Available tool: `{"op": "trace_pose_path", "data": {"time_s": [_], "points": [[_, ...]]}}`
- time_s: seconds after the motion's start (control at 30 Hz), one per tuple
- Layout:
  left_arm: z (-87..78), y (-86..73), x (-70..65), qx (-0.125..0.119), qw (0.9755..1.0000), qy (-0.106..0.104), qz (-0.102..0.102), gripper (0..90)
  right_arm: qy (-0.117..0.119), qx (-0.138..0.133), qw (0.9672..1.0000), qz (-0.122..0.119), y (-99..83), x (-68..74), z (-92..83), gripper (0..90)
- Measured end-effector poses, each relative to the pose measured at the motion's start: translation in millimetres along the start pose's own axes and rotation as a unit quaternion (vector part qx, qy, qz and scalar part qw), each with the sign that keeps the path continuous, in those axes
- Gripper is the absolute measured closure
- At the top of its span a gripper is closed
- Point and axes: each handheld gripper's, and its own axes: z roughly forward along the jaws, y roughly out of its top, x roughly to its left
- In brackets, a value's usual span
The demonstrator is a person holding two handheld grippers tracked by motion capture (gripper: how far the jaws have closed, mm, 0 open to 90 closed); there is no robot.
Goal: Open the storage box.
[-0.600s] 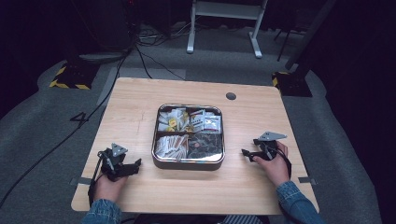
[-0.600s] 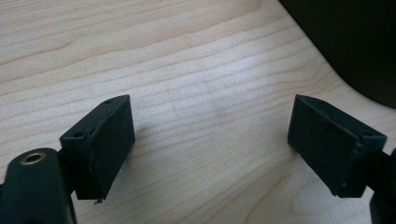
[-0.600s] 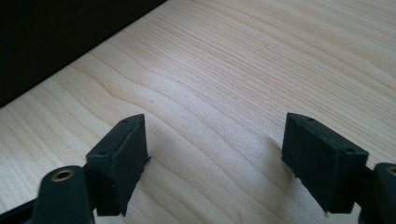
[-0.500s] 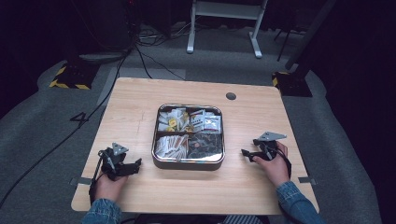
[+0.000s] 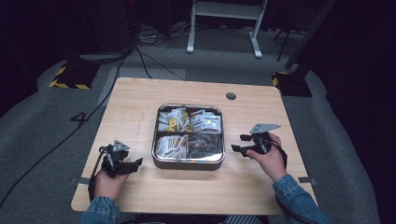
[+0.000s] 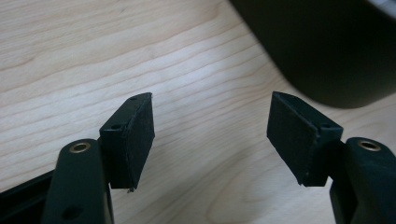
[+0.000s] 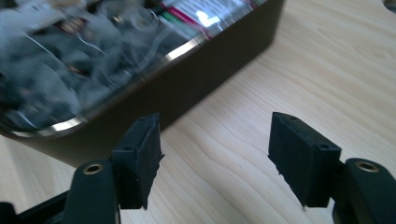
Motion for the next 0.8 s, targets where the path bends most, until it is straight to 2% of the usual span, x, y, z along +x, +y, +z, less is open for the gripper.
{"op": "trace_pose_path", "data": {"time_s": [0.03, 0.07, 0.13, 0.2, 0.23, 0.27, 0.3, 0.4, 0.47, 0.53, 0.63, 0.67, 0.7, 0.73, 0.8], "points": [[-2.3, 0.5, -1.2, -0.007, 0.9999, -0.009, 0.001, 32.2, 0.0, 0.0, 1.0, 0.0, 0.0, 0.0, 0.0, 34.9], [-4.2, 0.6, -2.8, -0.015, 0.9998, -0.013, 0.001, 30.9, 0.011, -0.002, 0.9999, -0.005, 8.8, 4.2, 1.6, 34.6], [-7.4, 0.4, -4.9, -0.032, 0.9993, -0.018, 0.008, 30.2, 0.015, -0.003, 0.9999, -0.007, 12.2, 5.8, 2.3, 34.6], [-9.9, -0.4, -3.9, -0.049, 0.9982, -0.033, 0.002, 26.3, 0.033, -0.008, 0.9993, -0.015, 27.5, 12.0, 7.7, 34.7], [-9.9, -0.4, -3.9, -0.049, 0.9982, -0.033, 0.002, 25.2, 0.033, -0.008, 0.9993, -0.015, 27.5, 12.0, 7.7, 34.7], [-11.1, -1.2, -3.1, -0.058, 0.9974, -0.042, -0.001, 23.9, 0.044, -0.01, 0.9988, -0.018, 37.0, 16.2, 11.8, 35.0], [-12.4, -1.9, -3.1, -0.066, 0.9967, -0.046, -0.003, 23.9, 0.044, -0.01, 0.9988, -0.018, 37.0, 16.2, 11.8, 35.0], [-16.5, -4.2, -3.5, -0.09, 0.9951, -0.039, -0.003, 21.8, 0.057, -0.009, 0.9979, -0.029, 51.3, 23.7, 18.8, 36.0], [-19.1, -6.0, -3.6, -0.1, 0.9938, -0.047, -0.007, 21.8, 0.063, -0.008, 0.9973, -0.037, 60.7, 28.5, 23.7, 36.4], [-22.2, -7.9, -4.2, -0.107, 0.993, -0.049, 0.001, 22.3, 0.066, -0.008, 0.9967, -0.045, 68.6, 32.5, 28.8, 36.7], [-25.8, -9.4, -5.8, -0.109, 0.9926, -0.051, 0.017, 29.8, 0.074, -0.009, 0.9957, -0.054, 80.7, 38.2, 40.4, 36.7], [-26.0, -9.8, -6.4, -0.108, 0.9921, -0.06, 0.022, 32.0, 0.076, -0.008, 0.9955, -0.056, 83.7, 39.6, 44.5, 36.7], [-25.3, -9.7, -6.6, -0.102, 0.9922, -0.067, 0.027, 34.0, 0.077, -0.005, 0.9952, -0.059, 87.1, 41.3, 49.8, 37.0], [-24.3, -9.7, -7.0, -0.096, 0.9929, -0.065, 0.03, 36.3, 0.08, 0.005, 0.9947, -0.065, 91.5, 43.7, 57.3, 38.4], [-23.1, -9.7, -7.3, -0.086, 0.9935, -0.066, 0.034, 36.7, 0.081, 0.01, 0.9943, -0.068, 93.3, 44.7, 60.5, 38.8]]}}
